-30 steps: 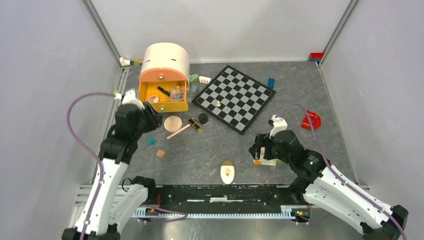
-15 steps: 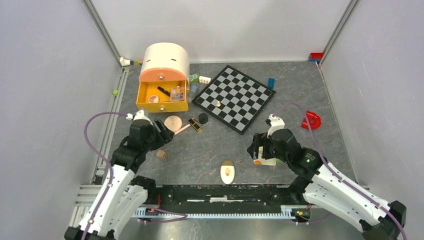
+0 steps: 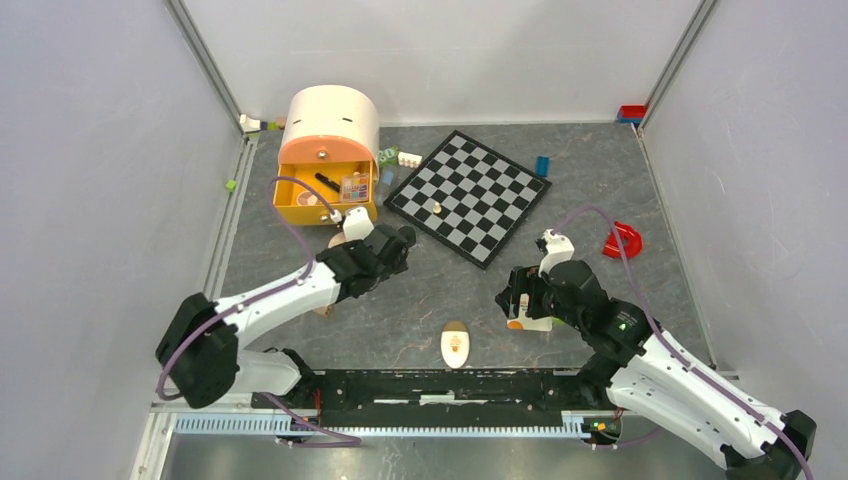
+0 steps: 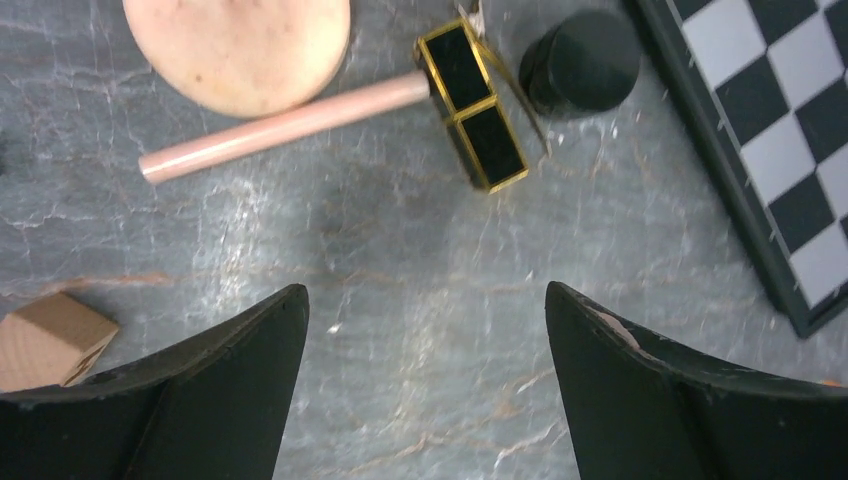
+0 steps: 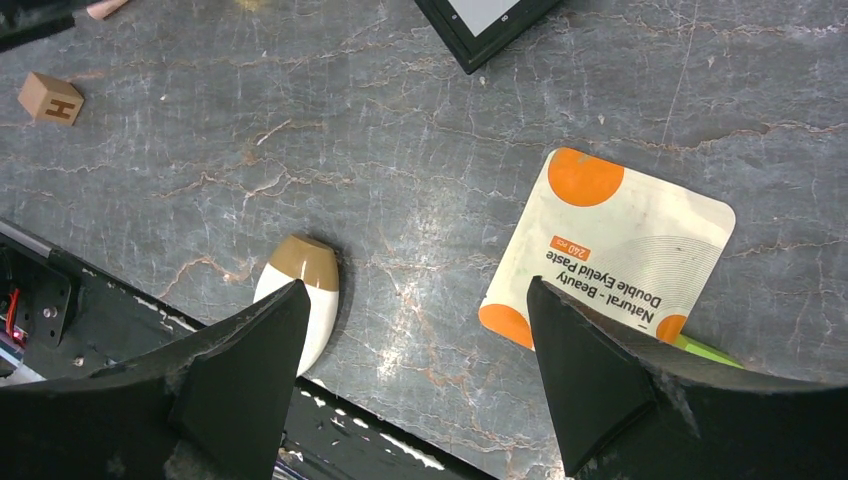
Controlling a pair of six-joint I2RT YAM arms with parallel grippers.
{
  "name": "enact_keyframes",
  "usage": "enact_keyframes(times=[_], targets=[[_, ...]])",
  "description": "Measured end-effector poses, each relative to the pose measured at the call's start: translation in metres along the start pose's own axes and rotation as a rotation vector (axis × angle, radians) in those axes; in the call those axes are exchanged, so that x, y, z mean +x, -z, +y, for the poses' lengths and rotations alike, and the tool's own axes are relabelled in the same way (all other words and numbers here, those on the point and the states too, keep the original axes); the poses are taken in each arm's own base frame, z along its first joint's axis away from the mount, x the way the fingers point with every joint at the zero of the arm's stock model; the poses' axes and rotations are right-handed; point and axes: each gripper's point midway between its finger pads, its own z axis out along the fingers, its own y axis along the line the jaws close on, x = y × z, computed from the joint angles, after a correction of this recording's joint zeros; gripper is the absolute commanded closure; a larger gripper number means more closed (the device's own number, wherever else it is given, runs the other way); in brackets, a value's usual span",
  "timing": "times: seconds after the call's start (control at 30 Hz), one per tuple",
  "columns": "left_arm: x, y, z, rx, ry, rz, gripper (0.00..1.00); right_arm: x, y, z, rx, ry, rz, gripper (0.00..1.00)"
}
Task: Organize the makeup
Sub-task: Pick up the lipstick at the center of the board.
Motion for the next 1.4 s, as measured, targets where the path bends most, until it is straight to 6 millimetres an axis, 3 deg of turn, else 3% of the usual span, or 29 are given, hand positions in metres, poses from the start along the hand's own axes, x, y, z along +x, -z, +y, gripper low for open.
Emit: enact_keyframes(times=[0.27, 0.47, 0.7, 1.23, 1.4], targets=[[-0.018, -0.025, -0.019, -0.09, 0.048, -0.072, 0.11, 0.004, 0.001, -0.003, 0.007, 0.001, 0.006, 0.13], [-0.009, -0.043, -0.022, -0.135, 0.029, -0.059, 0.18, 0.004, 0.0, -0.003, 0.008, 0.003, 0.008, 0.13], [-0.003, -0.063, -0.027, -0.176, 0.009, -0.043, 0.19, 0.005, 0.0, -0.004, 0.009, 0.006, 0.009, 0.13], [-0.007, -0.085, -0.032, -0.215, 0.012, -0.057, 0.32, 0.007, -0.001, -0.005, 0.016, 0.008, 0.019, 0.13], [-0.007, -0.092, -0.026, -0.243, 0.005, -0.064, 0.4, 0.007, -0.001, -0.005, 0.017, 0.012, 0.021, 0.12]])
